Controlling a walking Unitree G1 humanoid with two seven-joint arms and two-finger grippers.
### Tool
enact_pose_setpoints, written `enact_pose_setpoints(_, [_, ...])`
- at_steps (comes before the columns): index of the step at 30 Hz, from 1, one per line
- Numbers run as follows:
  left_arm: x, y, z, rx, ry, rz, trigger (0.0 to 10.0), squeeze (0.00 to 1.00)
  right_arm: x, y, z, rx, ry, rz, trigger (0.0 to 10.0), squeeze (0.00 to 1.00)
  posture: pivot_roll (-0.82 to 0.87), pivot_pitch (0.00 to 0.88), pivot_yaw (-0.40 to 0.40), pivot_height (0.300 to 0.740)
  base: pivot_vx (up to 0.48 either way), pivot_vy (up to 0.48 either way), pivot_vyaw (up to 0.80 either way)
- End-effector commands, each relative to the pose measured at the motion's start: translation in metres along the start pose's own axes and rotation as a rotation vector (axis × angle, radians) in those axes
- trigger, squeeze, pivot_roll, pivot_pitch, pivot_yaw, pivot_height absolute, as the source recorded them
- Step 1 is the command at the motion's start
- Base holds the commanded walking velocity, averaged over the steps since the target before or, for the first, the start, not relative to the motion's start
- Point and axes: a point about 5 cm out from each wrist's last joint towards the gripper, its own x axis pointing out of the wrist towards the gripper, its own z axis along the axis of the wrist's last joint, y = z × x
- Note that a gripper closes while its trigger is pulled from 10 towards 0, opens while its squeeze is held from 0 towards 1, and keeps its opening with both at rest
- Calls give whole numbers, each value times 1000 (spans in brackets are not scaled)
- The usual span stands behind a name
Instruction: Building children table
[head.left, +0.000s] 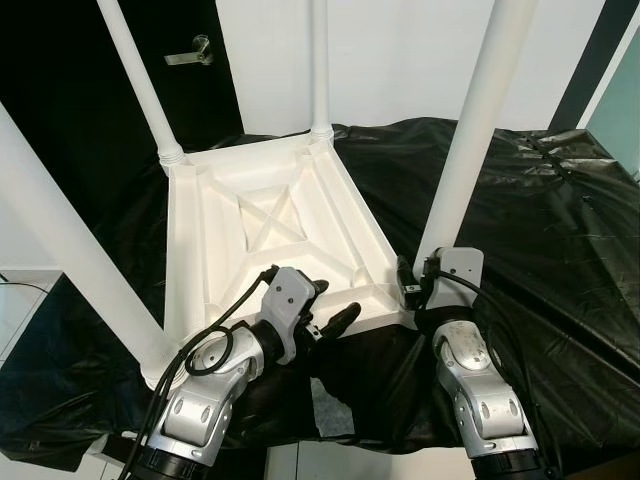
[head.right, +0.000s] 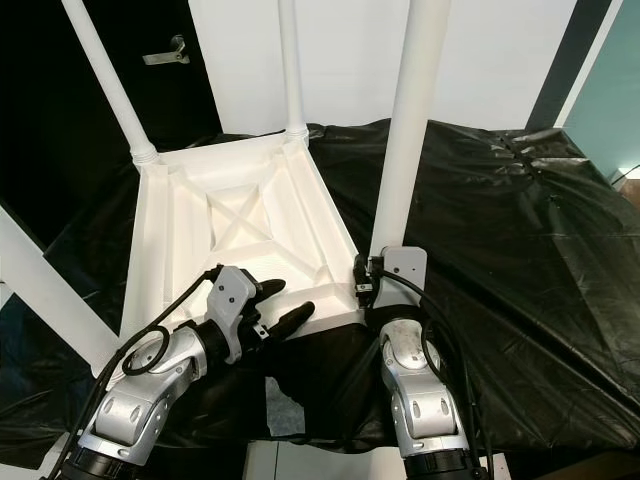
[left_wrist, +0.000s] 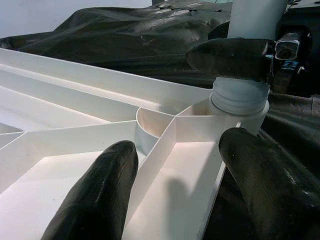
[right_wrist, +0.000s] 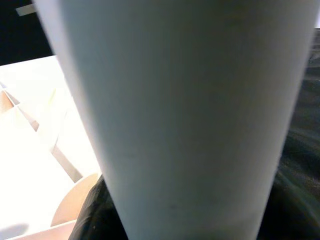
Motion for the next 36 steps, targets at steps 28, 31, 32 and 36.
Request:
enact_pose_setpoints(28, [2,1,3,7,0,-27,10000,0,14,-29,2,-163,25,757,2314,0,-15,0,13,740,0,0,0])
enact_pose_setpoints(31, [1,1,3,9,-1,-23,10000,0,15,-25,1,-173,40,823,0,0,-10,0,7,740,0,0,0])
enact_pose_setpoints(32, [1,1,4,8,-1,-20,10000,0,14,-25,0,-177,50,845,0,0,-4,0,1,740,0,0,0])
enact_pose_setpoints(36, [-1,0,2,4,-1,-14,10000,0,12,-30,-2,-181,67,863,0,0,-3,0,-4,740,0,0,0])
